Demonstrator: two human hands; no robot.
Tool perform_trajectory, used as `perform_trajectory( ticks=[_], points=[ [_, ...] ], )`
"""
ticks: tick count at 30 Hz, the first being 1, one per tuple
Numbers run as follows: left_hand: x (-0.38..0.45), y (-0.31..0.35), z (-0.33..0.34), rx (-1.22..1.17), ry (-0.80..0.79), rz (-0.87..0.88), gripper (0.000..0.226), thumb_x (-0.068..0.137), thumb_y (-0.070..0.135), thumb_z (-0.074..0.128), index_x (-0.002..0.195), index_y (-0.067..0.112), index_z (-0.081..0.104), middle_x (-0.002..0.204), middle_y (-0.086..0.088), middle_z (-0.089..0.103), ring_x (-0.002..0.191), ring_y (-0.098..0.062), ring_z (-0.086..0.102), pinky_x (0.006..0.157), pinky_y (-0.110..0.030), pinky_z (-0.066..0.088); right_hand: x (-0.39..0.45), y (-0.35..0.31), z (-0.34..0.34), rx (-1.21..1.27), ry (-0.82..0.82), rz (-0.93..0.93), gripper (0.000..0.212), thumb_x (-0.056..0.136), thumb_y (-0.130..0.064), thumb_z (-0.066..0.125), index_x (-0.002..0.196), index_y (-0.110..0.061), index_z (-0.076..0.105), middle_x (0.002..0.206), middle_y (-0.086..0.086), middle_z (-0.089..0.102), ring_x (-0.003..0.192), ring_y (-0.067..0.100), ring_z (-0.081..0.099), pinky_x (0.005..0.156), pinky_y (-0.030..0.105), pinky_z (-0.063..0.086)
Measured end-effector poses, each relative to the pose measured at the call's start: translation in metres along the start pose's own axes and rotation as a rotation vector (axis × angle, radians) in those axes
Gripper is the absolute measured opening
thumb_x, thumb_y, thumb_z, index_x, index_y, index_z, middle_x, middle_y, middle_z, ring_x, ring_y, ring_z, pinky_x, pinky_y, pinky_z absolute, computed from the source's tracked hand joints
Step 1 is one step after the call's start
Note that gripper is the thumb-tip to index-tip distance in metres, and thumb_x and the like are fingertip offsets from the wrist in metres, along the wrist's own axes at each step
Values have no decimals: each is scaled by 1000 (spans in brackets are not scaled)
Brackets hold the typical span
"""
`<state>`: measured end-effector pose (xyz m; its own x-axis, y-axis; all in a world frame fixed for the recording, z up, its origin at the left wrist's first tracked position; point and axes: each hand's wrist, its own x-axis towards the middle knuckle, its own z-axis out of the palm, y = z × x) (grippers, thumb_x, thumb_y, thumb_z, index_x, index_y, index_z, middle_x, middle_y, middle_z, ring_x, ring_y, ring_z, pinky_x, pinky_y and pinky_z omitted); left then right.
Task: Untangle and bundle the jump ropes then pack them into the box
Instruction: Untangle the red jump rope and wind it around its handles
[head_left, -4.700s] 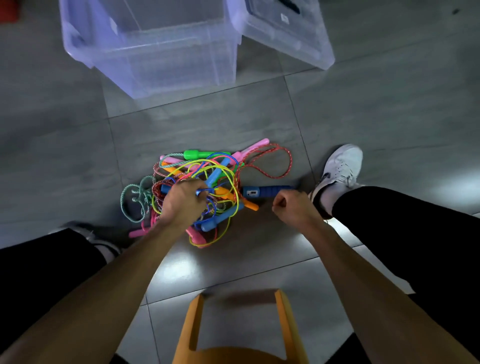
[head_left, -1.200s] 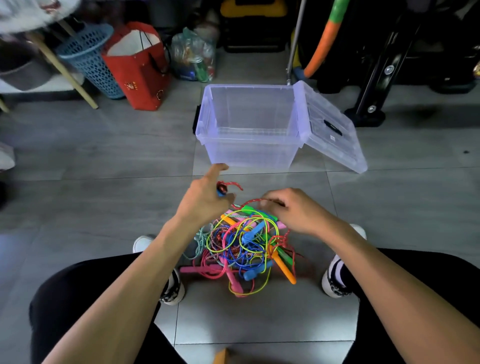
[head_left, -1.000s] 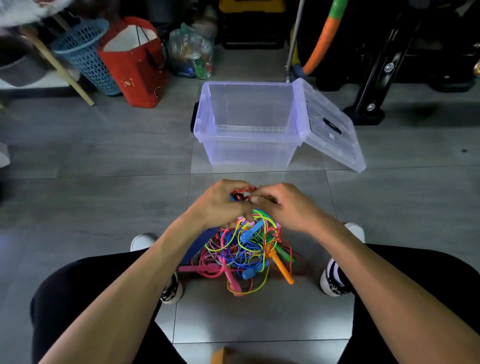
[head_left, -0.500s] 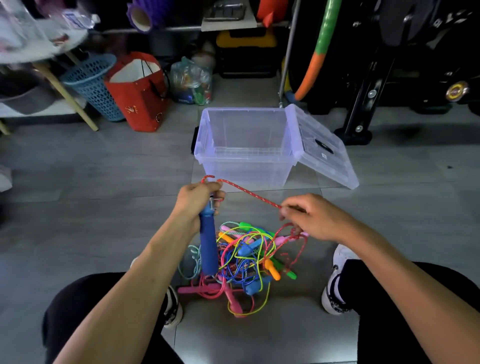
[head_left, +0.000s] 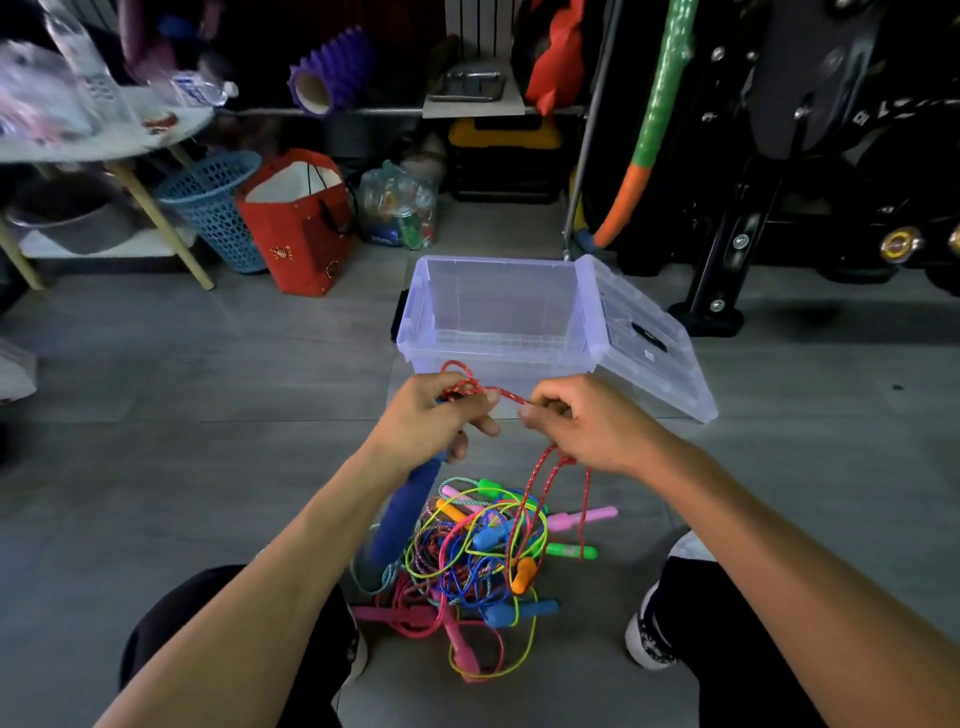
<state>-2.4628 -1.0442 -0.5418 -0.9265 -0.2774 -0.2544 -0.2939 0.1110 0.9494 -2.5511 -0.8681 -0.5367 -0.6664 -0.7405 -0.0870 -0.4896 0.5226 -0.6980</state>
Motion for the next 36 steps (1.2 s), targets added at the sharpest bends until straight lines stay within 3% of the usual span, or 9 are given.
perform_trajectory(
  ticks=[3, 9, 12, 16, 21, 24, 27, 33, 36],
  points=[
    [14, 5, -6, -253, 127, -93, 13, 90, 15, 66, 79, 8, 63, 76, -16, 72, 36, -20, 42, 40, -22, 36, 0, 22, 4, 41, 29, 71, 25, 95, -29, 60, 79, -10, 64, 62, 5, 62, 55, 12, 51, 57, 33, 44],
    [60, -6, -31, -634, 460, -238, 7, 88, 11, 58, 92, 7, 61, 70, -7, 72, 50, -19, 50, 40, -19, 38, 10, 66, 10, -118, -76, 182, 29, 92, -25, 59, 64, -19, 55, 64, 4, 61, 66, 22, 61, 61, 35, 44],
    [65, -9, -31, -408, 432, -299, 8, 88, 12, 59, 93, 7, 61, 64, -8, 71, 37, -16, 43, 39, -19, 38, 21, 71, 9, -126, -55, 154, 28, 93, -27, 57, 70, -10, 59, 65, 9, 61, 66, 26, 61, 60, 37, 45],
    [58, -16, -8, -117, 141, -395, 19, 89, 13, 63, 106, 8, 58, 66, -11, 72, 45, -22, 47, 40, -20, 35, 28, 70, 8, -144, -24, 64, 33, 95, -32, 56, 76, -7, 65, 72, 11, 60, 71, 27, 58, 67, 39, 44],
    [47, -18, 12, 354, 101, -55, 84, 85, 20, 67, 151, 38, 18, 73, -11, 69, 46, -23, 56, 48, -31, 53, 37, 67, 11, -221, -59, -38, 38, 98, -37, 49, 86, -8, 70, 91, 5, 60, 93, 23, 56, 87, 42, 46],
    [36, -11, 19, 345, -29, 134, 66, 86, 18, 68, 142, 41, 42, 64, -14, 61, 45, -23, 53, 52, -32, 54, 38, 59, 17, -273, -118, -36, 37, 99, -35, 43, 86, -10, 67, 92, 5, 58, 95, 25, 54, 86, 46, 46],
    [35, -10, 24, 185, -40, 130, 10, 91, 17, 67, 96, 9, 71, 62, -4, 61, 40, -20, 49, 47, -29, 45, 38, 51, 17, -240, -132, -33, 39, 98, -35, 44, 82, -7, 65, 87, 10, 62, 86, 28, 59, 77, 45, 49],
    [50, -8, -2, -285, 317, -54, 19, 96, 19, 60, 80, 10, 58, 83, -1, 76, 35, -15, 44, 41, -22, 40, 34, 58, 4, -296, -120, 26, 42, 96, -31, 52, 57, -17, 43, 69, 9, 54, 68, 30, 54, 68, 48, 49],
    [50, -10, -12, -6, 259, 88, 9, 93, 13, 63, 85, 12, 64, 88, -4, 75, 37, -15, 46, 43, -23, 42, 32, 58, 2, -236, -104, -5, 40, 100, -35, 47, 67, -12, 52, 72, 4, 56, 72, 26, 54, 71, 45, 48]
  ],
)
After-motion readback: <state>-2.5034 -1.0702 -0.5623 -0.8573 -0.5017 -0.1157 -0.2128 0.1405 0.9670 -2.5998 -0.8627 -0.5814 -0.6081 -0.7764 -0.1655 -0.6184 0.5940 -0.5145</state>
